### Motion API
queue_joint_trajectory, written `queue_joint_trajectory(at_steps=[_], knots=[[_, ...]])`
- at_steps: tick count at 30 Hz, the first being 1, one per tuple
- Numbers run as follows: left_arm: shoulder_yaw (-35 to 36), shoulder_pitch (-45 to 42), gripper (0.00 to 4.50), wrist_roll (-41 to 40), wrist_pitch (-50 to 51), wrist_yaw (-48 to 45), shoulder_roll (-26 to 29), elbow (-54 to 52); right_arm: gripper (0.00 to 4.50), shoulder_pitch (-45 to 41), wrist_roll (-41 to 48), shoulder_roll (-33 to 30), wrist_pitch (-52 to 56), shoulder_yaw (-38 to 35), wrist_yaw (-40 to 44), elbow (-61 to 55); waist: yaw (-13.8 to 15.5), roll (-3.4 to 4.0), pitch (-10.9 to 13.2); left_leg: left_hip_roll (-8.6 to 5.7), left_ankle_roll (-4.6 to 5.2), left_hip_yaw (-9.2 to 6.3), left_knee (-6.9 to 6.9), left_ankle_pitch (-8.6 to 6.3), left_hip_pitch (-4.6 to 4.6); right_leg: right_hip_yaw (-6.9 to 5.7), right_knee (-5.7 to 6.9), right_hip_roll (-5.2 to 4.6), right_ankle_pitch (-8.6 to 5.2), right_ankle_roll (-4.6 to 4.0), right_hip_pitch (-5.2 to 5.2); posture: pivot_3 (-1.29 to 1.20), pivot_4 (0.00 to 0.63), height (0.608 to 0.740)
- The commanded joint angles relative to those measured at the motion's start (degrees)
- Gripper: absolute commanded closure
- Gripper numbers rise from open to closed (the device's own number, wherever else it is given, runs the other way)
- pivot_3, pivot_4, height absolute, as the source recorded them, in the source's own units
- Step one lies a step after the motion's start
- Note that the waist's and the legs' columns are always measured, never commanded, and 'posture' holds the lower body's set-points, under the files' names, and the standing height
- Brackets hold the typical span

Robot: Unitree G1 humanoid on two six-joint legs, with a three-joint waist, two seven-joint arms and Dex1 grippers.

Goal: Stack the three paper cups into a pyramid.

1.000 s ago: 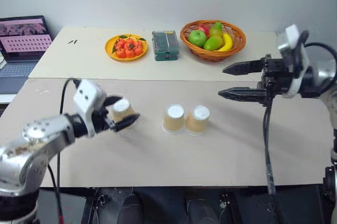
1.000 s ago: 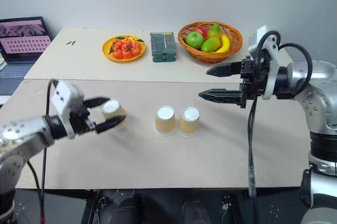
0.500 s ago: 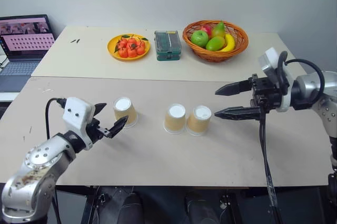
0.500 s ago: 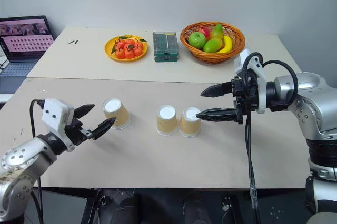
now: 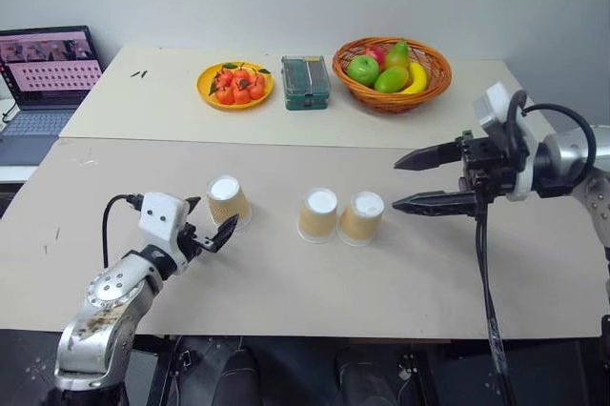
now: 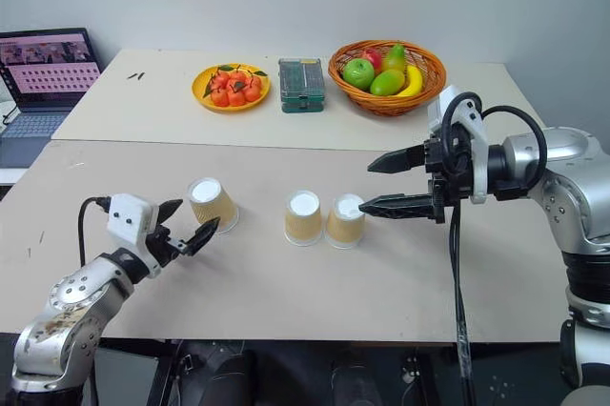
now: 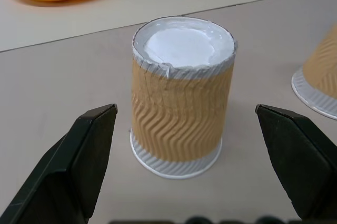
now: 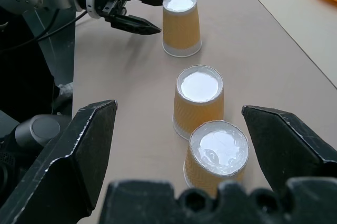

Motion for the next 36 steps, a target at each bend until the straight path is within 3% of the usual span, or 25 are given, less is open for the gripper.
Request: queue_joint_trajectory(at_steps=[1,11,16,23,26,36], knots=[[-2.0,-5.0,0.00,2.3,-3.6,1.3,-2.1,3.5,0.05,-0.1,0.9,-1.6,0.2,-3.3,-0.9,-2.2,0.0,0.00,0.0,0.00,0.00,0.00,0.01,0.00,0.00,0.01,0.00,0.00,0.00,0.00,0.00,0.00,0.150,0.738],[-3.0,-11.3,0.00,4.3,-6.4,0.8,-3.8,9.1,0.05,1.2,1.8,-1.8,1.2,-4.9,-3.2,-4.0,0.0,0.00,0.0,0.00,0.00,0.00,-0.03,0.00,-0.02,0.00,0.03,0.01,0.06,0.03,0.00,0.00,0.150,0.738],[-2.8,-11.9,1.50,4.1,-6.6,0.5,-3.9,8.9,0.00,1.8,1.5,-1.9,1.1,-5.1,-4.0,-4.3,0.1,0.00,0.0,0.00,0.00,-0.01,-0.02,0.00,-0.03,0.00,0.02,0.00,0.06,0.06,0.01,0.00,0.150,0.738],[-2.5,-14.6,1.50,3.6,-5.2,0.7,-3.2,7.7,0.00,2.4,1.8,-1.9,1.3,-5.3,-5.0,-4.9,0.1,0.00,0.0,0.00,0.00,-0.01,-0.03,0.00,-0.03,0.00,0.03,0.01,0.23,0.35,0.00,0.00,0.150,0.738],[-2.9,-20.0,1.50,1.9,-3.1,-1.3,-2.0,7.9,0.00,3.0,2.1,-1.7,1.5,-5.9,-5.8,-5.4,0.3,0.00,0.0,-0.01,0.00,-0.01,-0.02,0.00,-0.03,0.00,0.03,0.01,0.21,0.37,0.01,0.00,0.150,0.738],[-11.6,-41.1,1.50,-3.0,3.4,-19.7,3.0,16.4,0.00,10.3,6.2,-2.2,3.8,-12.2,-10.5,-11.3,1.3,0.00,0.0,-0.02,0.00,-0.03,-0.03,0.00,-0.13,-0.01,0.01,0.01,0.23,0.40,-0.02,0.00,0.150,0.738]])
